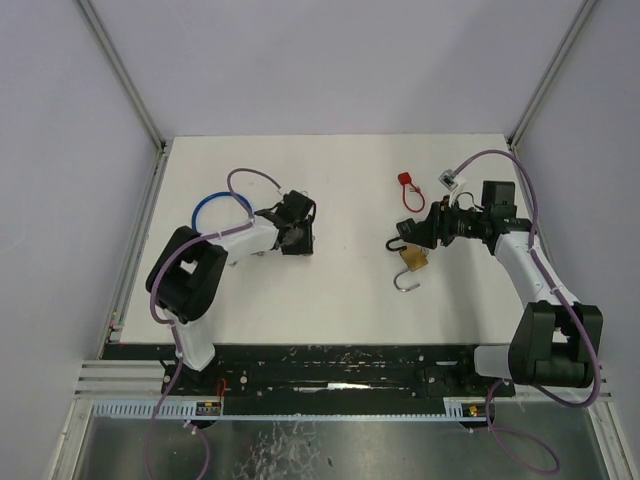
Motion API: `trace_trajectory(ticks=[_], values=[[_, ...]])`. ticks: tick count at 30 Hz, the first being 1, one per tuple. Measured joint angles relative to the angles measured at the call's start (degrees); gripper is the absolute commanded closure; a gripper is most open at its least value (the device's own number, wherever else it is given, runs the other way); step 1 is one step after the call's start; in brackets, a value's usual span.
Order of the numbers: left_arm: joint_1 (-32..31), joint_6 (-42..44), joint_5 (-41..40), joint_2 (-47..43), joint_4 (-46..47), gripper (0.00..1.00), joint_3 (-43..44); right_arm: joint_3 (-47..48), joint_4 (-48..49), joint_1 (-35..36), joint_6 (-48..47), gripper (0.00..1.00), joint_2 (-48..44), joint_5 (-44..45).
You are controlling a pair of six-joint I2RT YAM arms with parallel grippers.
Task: Lock with the key
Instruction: Move the lock to the center of the board.
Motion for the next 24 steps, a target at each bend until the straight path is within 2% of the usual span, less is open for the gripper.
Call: trace_trajectory(ticks=[3,4,7,12,19,24], values=[[-1.8,-1.1,-1.7,0.1,0.4,0.79,0.0,-0.7,0.6,0.0,0.2,0.43,-1.3,0.0],[-2.4,-1.4,-2.0,0.3,0.5,0.70,0.0,-0.9,0.6,0.0,0.3,0.43,-1.7,0.0],[-2.9,-1.7,-2.3,1.0,0.4,0.55,0.0,-1.6,0.8,0.0,0.4,0.42,-2.9,0.0],[-3.0,-1.3,-3.0,0.5,0.3,0.43,0.0,-2.3,0.8,0.0,0.5,0.42,-4.4,0.0],[-2.9,3.0,-3.1,-4.9,0.4,0.41,0.4,-2.3,0.8,0.0,0.8,0.42,-4.9,0.0],[0.1,6.3,-1.3,-6.5,0.8,0.43,5.8,-2.3,0.8,0.0,0.9,0.42,-5.0,0.0]])
